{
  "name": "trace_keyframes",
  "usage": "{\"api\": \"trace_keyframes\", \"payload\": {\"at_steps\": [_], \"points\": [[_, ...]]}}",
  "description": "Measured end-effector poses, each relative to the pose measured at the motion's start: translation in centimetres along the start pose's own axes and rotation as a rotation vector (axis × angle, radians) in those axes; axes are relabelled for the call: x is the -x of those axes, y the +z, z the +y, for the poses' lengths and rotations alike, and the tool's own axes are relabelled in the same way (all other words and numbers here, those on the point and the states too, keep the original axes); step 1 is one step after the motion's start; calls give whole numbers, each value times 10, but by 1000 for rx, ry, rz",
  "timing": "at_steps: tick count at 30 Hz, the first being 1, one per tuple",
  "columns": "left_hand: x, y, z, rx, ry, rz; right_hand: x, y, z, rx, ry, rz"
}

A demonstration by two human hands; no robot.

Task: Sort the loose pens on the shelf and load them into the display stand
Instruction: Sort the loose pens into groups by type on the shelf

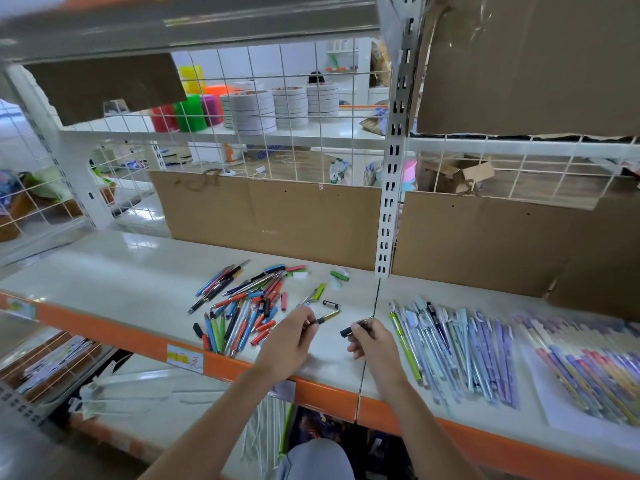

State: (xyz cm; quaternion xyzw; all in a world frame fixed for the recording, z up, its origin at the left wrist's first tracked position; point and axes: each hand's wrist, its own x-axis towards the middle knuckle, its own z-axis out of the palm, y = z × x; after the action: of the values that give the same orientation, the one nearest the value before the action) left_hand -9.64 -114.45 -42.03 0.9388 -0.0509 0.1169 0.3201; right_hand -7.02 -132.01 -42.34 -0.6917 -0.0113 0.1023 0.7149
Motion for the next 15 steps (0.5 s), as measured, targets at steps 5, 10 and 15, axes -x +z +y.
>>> {"api": "trace_keyframes", "payload": {"at_steps": [5, 10, 15], "points": [[9, 19, -6, -63, -62, 48, -2, 0, 2, -20, -16, 2], [11, 19, -2, -132, -9, 47, -5, 0, 4, -35, -11, 35], [12, 20, -4, -139, -2, 51, -4, 0, 4, -58, -16, 78]]}}
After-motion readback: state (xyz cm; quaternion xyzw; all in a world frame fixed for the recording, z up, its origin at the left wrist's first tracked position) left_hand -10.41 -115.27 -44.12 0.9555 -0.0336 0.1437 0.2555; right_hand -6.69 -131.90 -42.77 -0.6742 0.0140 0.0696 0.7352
